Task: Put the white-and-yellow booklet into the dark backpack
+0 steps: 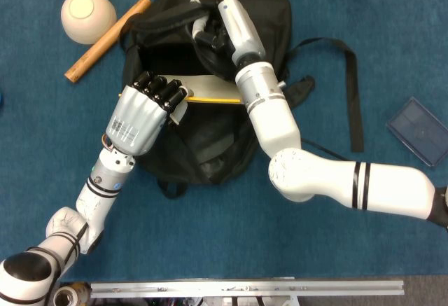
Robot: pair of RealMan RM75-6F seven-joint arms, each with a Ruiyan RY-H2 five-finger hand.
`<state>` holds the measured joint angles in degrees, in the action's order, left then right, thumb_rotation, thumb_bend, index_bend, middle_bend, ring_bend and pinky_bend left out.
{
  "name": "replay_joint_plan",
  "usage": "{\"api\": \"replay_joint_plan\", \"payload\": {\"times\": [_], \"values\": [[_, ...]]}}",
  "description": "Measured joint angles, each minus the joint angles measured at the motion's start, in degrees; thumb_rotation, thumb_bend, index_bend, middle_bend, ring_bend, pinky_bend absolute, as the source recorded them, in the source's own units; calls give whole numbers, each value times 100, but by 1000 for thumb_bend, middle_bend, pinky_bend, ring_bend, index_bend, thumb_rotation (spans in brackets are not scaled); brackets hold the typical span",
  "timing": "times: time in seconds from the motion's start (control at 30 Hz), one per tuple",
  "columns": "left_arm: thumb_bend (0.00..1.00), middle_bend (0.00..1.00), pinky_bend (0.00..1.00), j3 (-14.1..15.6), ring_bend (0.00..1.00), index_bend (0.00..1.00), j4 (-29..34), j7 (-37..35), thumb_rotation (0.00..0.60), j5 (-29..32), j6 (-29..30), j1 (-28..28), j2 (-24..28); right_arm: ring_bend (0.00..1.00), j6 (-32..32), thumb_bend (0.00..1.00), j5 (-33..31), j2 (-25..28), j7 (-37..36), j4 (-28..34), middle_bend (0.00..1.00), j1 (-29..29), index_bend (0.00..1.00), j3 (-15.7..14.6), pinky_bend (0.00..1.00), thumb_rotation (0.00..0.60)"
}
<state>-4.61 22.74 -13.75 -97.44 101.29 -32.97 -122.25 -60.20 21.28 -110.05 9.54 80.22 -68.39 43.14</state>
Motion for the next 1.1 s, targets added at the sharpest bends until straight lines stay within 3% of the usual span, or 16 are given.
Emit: {"api": "replay_joint_plan", "payload": {"times": [0.53, 0.97, 1.1], "values": [[325, 798, 529, 270, 624, 807, -761, 207, 600, 43, -236, -126, -372, 651, 65, 879, -262, 154, -24, 134, 634, -39, 721, 47, 805, 600], [324, 793, 529, 339, 623, 806, -966, 411, 600, 240, -911, -167, -499, 651, -2, 879, -350, 208, -30, 293, 634, -22, 721, -64, 805, 600], [323, 757, 528, 375, 593, 751, -883, 553, 600, 284, -971, -86, -510, 651, 3, 878, -367, 219, -32, 289, 634, -19, 721, -84, 805, 600]]}}
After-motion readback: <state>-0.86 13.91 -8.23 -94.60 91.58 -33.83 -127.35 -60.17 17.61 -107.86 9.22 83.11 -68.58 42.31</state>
